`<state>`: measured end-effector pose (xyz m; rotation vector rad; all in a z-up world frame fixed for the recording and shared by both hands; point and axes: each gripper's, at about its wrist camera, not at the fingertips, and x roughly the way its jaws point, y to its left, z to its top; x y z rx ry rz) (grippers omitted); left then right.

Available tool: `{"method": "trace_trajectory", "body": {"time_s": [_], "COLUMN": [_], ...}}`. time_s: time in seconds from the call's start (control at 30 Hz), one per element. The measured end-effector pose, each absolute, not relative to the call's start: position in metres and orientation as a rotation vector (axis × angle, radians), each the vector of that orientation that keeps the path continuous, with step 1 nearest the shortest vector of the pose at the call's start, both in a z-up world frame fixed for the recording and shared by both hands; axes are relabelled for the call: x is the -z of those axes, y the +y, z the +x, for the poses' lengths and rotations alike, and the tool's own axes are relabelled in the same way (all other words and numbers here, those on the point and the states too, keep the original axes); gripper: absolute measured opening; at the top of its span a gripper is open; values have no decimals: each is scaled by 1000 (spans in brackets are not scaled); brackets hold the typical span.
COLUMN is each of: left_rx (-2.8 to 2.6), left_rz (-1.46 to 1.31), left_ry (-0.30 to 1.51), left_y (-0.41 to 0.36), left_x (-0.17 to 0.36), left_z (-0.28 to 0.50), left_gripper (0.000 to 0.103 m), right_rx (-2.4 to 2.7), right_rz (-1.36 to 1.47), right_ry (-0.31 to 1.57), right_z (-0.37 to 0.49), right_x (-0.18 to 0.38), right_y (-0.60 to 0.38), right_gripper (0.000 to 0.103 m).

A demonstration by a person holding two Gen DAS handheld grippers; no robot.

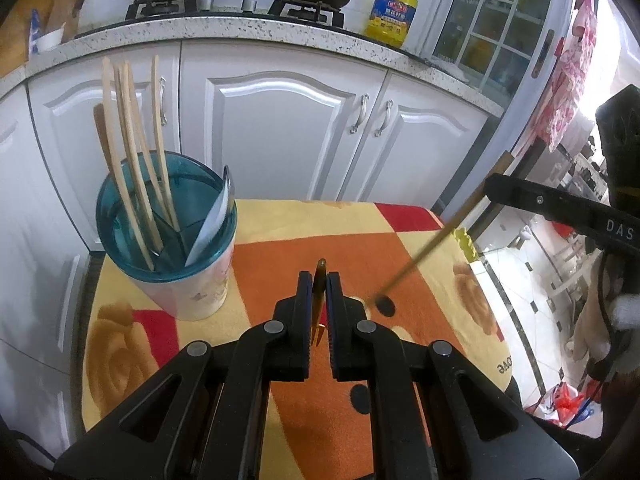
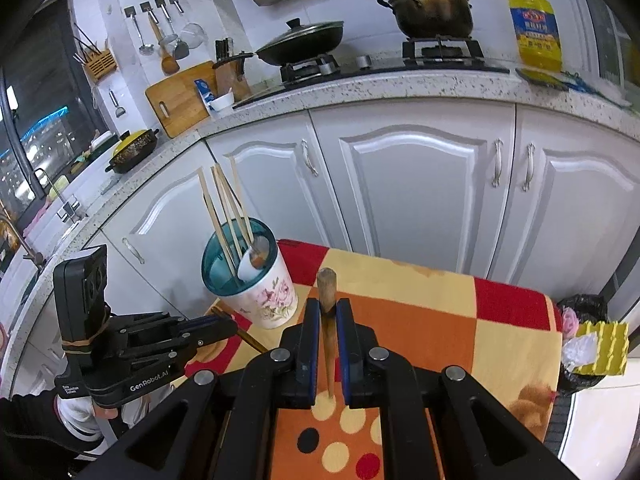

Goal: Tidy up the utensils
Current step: 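Carry the chopstick and fork up to the rose-print holder and lower them in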

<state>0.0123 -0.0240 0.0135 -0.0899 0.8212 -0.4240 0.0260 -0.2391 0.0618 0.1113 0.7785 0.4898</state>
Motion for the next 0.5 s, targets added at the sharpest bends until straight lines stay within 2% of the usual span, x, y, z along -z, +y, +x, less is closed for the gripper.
{"method": "trace_trajectory", "body": {"time_s": [0.5], "left_rx": [464], "left_rz": [-174], "left_ry": [768], "left_y": [4], "left_x": [-56], "left_z": [-1], "left_gripper": [5], "right_rx": [-516], "right_rz": [79], "right_ry": [708], "right_z": [18], "right_x": [-98], "right_y": [-222], "right_gripper": [8]}}
